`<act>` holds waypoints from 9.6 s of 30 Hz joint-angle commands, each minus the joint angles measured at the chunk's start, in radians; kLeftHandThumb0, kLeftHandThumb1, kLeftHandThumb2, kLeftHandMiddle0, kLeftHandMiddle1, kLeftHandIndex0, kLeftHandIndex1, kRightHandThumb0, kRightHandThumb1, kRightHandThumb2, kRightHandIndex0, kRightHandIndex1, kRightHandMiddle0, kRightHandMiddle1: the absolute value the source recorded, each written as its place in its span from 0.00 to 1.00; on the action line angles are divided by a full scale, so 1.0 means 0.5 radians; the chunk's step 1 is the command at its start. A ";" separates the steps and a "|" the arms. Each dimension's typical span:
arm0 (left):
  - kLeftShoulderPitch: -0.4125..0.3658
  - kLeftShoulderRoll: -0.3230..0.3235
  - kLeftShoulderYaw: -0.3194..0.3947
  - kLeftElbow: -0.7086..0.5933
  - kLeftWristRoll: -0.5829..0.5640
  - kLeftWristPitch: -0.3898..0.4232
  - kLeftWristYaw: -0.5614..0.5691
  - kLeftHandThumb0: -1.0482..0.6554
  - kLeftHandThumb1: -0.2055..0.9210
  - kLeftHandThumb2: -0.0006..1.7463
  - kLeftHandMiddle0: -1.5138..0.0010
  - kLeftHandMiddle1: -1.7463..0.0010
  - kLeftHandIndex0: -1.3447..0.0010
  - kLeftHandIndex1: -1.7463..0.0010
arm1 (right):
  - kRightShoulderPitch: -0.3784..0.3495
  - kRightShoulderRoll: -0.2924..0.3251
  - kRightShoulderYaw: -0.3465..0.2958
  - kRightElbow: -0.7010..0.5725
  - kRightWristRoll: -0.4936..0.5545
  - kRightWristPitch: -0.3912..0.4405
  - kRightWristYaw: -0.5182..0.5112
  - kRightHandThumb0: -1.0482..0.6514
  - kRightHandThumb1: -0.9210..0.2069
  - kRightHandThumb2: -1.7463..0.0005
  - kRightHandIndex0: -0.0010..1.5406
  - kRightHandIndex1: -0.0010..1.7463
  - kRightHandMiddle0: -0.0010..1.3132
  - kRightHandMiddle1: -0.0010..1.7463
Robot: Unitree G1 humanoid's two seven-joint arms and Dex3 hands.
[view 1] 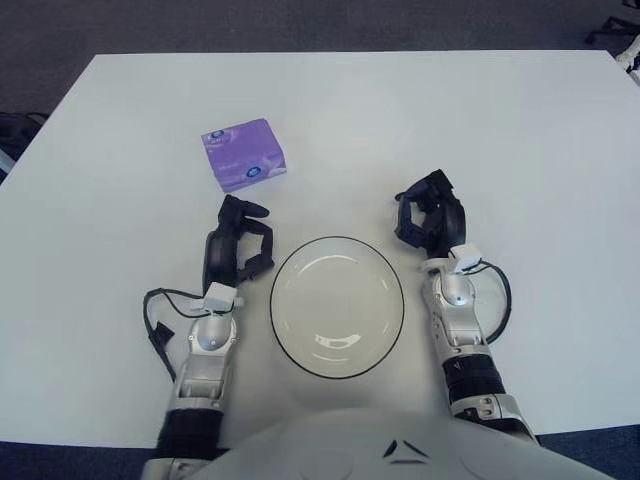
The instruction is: Put the tissue paper into the plate.
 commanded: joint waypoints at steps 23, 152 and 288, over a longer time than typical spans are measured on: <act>-0.218 0.488 0.340 -0.633 0.746 0.406 0.096 0.51 0.98 0.30 0.83 0.15 0.88 0.00 | 0.143 -0.060 -0.007 0.132 -0.147 0.334 -0.115 0.37 0.35 0.39 0.40 0.79 0.34 1.00; -2.119 0.978 -0.916 1.576 0.543 -0.148 -1.541 0.00 0.90 0.21 1.00 1.00 1.00 1.00 | 0.067 -0.054 0.003 0.266 -0.140 0.301 -0.201 0.37 0.35 0.39 0.41 0.78 0.34 1.00; -1.346 0.800 -0.479 0.866 0.773 -0.073 1.125 0.61 0.19 0.92 0.40 0.10 0.55 0.00 | 0.147 -0.053 -0.038 0.193 -0.046 0.211 -0.069 0.38 0.32 0.42 0.39 0.78 0.32 1.00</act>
